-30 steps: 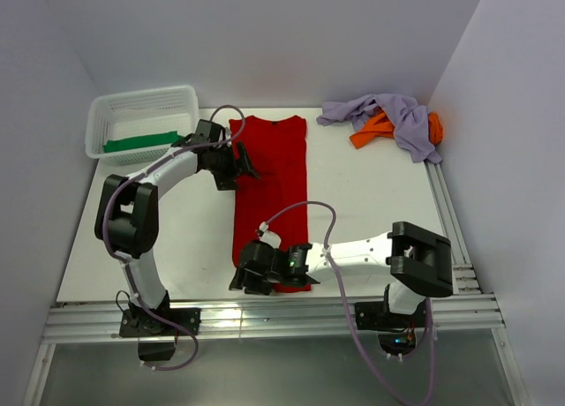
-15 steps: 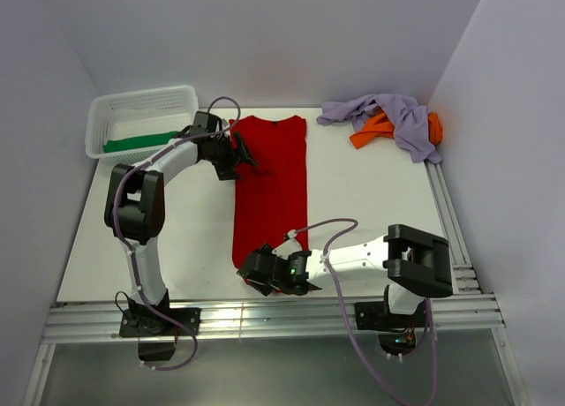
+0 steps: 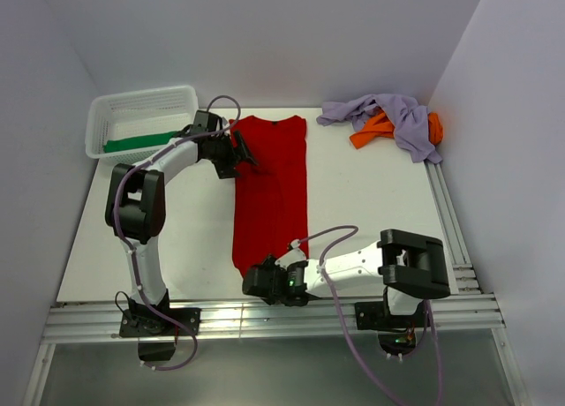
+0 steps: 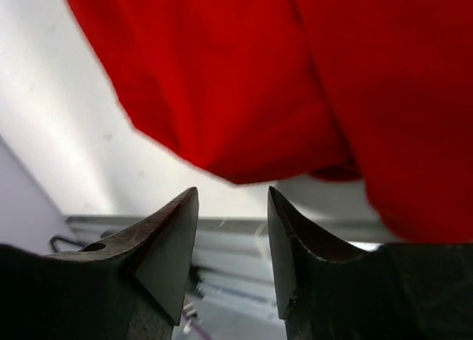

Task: Roll the t-shirts
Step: Fold the tshirt

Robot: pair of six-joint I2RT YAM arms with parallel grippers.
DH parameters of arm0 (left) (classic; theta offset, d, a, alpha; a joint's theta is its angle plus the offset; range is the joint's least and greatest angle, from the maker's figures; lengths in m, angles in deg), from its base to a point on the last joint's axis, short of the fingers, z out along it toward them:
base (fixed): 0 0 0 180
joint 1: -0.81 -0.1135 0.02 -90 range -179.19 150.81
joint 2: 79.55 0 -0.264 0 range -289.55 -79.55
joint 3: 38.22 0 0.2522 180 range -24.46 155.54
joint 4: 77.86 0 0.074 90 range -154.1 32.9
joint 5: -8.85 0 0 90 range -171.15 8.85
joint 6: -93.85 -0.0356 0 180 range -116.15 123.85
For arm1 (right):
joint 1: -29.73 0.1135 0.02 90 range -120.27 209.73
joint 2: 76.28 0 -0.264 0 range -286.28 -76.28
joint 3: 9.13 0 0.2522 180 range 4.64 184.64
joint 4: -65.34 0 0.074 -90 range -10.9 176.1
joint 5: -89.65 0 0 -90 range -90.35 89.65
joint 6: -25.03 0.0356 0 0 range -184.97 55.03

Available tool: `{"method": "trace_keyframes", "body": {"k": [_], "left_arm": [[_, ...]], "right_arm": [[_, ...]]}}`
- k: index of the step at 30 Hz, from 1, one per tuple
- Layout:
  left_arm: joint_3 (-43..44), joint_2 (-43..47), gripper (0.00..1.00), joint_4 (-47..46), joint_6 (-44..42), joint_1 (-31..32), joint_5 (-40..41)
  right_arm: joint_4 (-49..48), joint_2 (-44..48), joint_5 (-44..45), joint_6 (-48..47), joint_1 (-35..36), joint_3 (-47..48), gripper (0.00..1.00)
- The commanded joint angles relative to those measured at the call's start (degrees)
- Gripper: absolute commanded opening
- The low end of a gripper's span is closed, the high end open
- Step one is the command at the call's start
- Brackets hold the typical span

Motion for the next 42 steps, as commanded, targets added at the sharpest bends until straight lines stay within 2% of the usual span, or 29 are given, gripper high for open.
{"method": "trace_keyframes", "body": {"k": [1,9,17,19,26,30,36,39,40,42], "left_arm": [[-1.1,1.8,0.78,-2.5,0.5,0.1,0.9],[-1.7,1.3,0.78,-1.3,-0.8,0.1,0.8],[-3.8,2.3,0.77,-1.8,-0.9,0.2,1.1],[-3.9,2.7,0.77,-1.7,-0.8,0.2,1.1],[-4.0,4.5,0.77,-0.6,-1.0,0.2,1.3],[-3.0,5.6,0.77,1.3,-1.5,0.2,1.5],[-3.8,7.5,0.78,2.0,-1.6,0.7,1.3],[-5.0,7.8,0.78,1.6,-1.5,1.0,1.2],[-5.6,7.9,0.78,1.6,-1.5,1.1,1.4],[-6.2,8.3,0.77,1.3,-1.4,1.4,1.5]], "right_arm": [[0.7,-2.6,4.5,19.1,0.4,0.3,0.49],[1.7,-4.6,7.6,20.7,-0.4,1.0,0.38],[15.2,-2.3,8.9,15.0,-1.5,9.8,0.0],[18.6,-1.6,9.3,13.0,-1.8,11.1,0.0],[21.6,1.2,4.4,1.1,-8.0,14.6,0.0],[20.3,1.9,2.8,-7.0,-12.4,16.2,0.0],[15.8,0.3,-2.1,-24.0,-18.2,18.0,0.0],[13.7,-0.9,-4.9,-30.2,-20.4,18.6,0.11],[13.4,-1.7,-5.4,-31.5,-21.5,19.0,0.24],[12.4,-2.2,-6.4,-34.5,-22.4,19.0,0.32]]}}
